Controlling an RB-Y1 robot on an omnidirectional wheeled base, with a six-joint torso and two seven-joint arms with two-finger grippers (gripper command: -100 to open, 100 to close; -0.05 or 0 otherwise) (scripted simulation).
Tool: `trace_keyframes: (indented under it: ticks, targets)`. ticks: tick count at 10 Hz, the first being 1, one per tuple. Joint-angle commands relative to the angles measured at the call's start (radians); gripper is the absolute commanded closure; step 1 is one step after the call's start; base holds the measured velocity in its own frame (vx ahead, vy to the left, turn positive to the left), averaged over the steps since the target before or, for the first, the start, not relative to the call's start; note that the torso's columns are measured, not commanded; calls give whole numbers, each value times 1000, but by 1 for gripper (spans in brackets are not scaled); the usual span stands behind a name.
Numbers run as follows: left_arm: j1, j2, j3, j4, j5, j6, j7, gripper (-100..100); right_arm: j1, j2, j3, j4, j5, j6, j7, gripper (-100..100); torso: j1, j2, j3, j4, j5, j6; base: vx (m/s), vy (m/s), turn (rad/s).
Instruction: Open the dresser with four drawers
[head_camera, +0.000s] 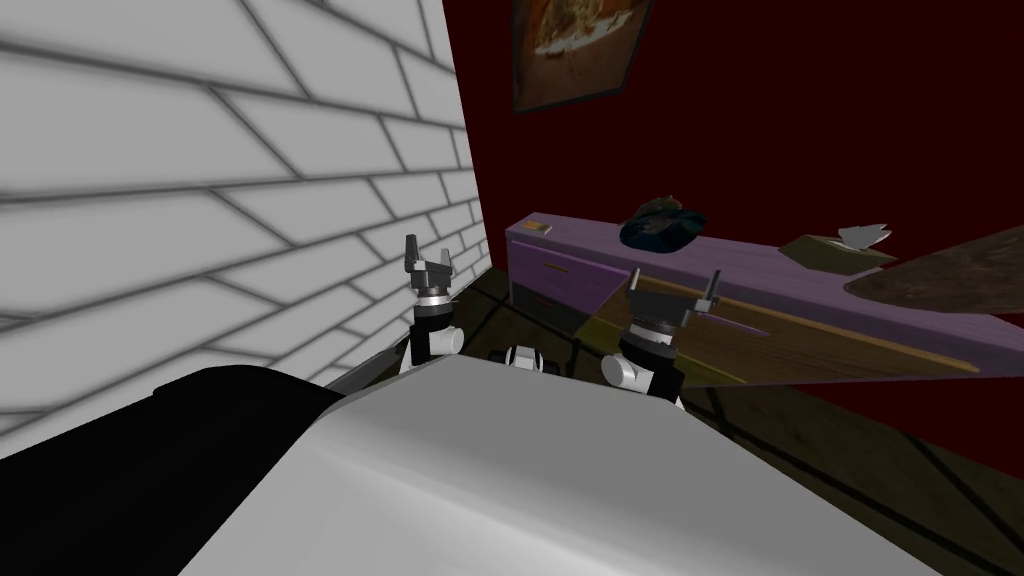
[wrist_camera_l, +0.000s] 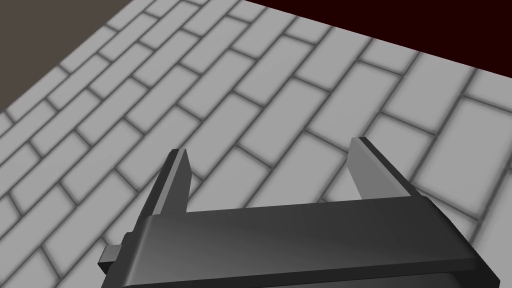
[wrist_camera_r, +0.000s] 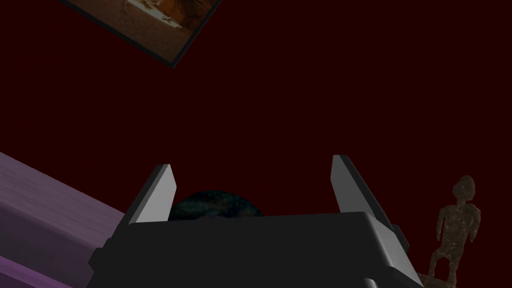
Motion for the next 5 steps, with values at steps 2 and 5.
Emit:
trace_keyframes:
  ticks: [2,5]
  targets:
    - [0,0,0,0,0,0,0,0,-10,-3,-4,30,-31,-6,-95,-100,0,0,0,0,0,0,31,32,60]
    - [0,0,0,0,0,0,0,0,-30,-7,-10,85,-88,-12,-184,-100,1,-1,0,0,0,0,48,48,67]
